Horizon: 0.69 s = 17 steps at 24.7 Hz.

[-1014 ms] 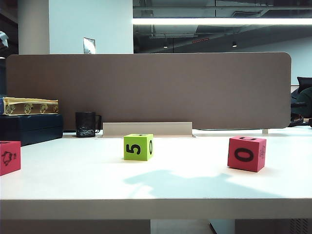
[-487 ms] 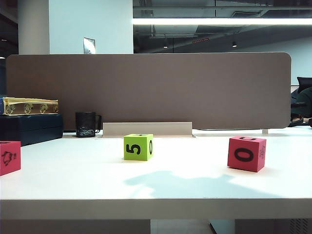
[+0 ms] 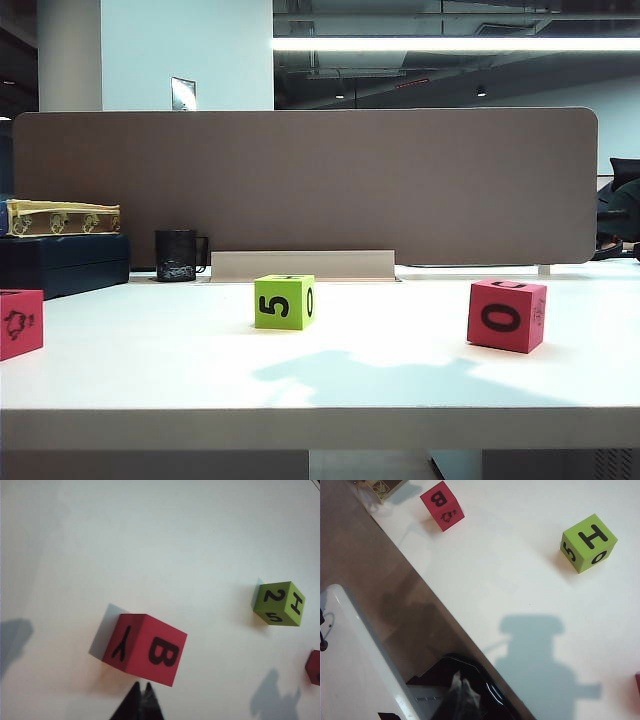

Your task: Select the appropriate blocks from the scattered letter blocks on the table and arrange them in a row to spell out "THU".

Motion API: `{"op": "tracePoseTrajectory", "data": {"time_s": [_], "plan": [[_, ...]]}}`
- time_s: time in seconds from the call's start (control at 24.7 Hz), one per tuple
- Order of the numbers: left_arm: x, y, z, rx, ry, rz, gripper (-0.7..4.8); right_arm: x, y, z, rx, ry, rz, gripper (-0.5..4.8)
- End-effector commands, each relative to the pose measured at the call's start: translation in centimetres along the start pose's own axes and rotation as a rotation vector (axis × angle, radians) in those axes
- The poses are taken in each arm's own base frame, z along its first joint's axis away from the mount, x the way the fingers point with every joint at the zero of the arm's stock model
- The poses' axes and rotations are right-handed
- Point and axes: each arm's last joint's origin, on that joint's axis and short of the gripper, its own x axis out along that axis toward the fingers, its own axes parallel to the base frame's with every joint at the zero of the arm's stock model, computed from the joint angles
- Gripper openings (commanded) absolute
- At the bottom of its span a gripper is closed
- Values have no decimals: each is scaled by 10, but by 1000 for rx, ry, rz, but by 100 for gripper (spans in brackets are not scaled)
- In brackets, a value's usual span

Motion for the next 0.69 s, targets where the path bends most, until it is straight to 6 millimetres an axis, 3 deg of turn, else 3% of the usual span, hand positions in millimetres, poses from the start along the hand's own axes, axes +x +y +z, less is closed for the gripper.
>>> {"op": "tracePoseTrajectory", "data": {"time_s": [0.04, 0.45, 0.69], "plan": [[-1, -1, 1, 1, -7, -5, -5, -2, 1, 1, -13, -14, 1, -5], [-1, 0, 0, 38, -1, 56, -5, -2, 0, 0, -8, -1, -16, -5], [38, -53, -25, 346, 175, 218, -5, -2, -1, 0, -9, -1, -60, -5]]}}
